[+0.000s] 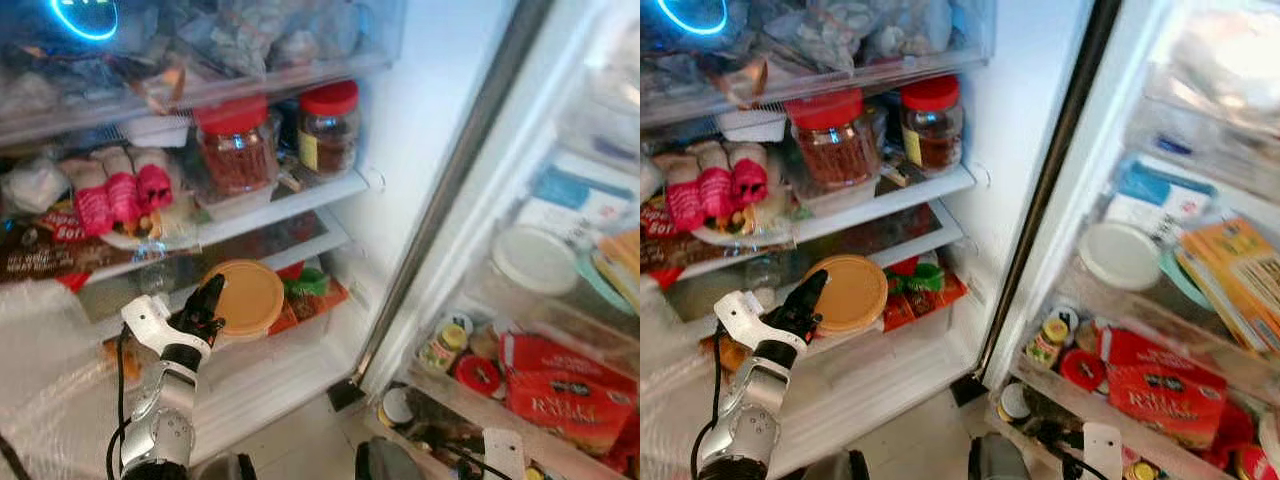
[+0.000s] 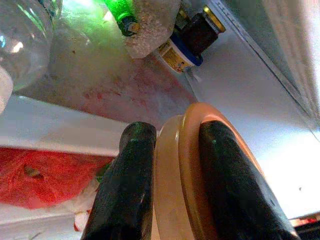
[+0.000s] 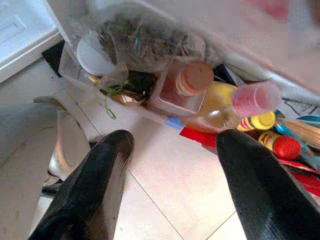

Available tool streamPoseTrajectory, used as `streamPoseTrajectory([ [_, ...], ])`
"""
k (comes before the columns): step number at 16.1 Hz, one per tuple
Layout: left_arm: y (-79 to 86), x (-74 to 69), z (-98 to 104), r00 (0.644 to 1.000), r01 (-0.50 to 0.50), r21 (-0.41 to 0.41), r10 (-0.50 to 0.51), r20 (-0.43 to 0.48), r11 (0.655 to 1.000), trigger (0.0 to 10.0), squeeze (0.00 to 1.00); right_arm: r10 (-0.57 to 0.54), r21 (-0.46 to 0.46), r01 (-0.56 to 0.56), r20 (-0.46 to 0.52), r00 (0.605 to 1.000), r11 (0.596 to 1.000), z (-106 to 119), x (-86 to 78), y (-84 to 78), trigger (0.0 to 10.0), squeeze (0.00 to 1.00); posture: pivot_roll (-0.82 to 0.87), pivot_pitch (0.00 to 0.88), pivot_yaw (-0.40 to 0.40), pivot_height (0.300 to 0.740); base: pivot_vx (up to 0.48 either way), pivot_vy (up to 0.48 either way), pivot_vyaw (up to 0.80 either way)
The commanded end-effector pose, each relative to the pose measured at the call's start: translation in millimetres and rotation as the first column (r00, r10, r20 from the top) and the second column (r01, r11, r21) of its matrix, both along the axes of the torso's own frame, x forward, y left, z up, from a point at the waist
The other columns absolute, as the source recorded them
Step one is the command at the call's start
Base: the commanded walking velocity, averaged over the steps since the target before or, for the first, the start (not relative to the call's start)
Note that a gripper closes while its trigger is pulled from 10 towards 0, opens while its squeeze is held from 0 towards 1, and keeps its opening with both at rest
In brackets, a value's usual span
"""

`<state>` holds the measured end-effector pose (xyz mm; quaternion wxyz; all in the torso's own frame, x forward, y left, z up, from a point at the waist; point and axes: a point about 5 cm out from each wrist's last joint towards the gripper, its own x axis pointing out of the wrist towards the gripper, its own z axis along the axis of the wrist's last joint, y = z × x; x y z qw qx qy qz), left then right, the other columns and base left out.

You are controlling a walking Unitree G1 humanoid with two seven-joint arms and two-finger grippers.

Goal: Restocking fridge

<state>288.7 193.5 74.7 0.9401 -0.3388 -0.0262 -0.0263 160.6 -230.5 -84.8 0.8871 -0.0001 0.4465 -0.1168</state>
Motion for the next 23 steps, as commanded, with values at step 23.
streamPoseTrajectory([
  [23, -11.6, 11.3, -4, 1.000, 0.029, -0.205, -0.031, -0.006, 0.978, 10.0, 0.00, -0.010, 0.000, 0.010, -0.007, 1.000, 1.000, 0, -2.0, -2.4, 10.0, 0.00, -0.17, 0.086, -0.054, 0.645, 0.086, 0.000, 0.00],
])
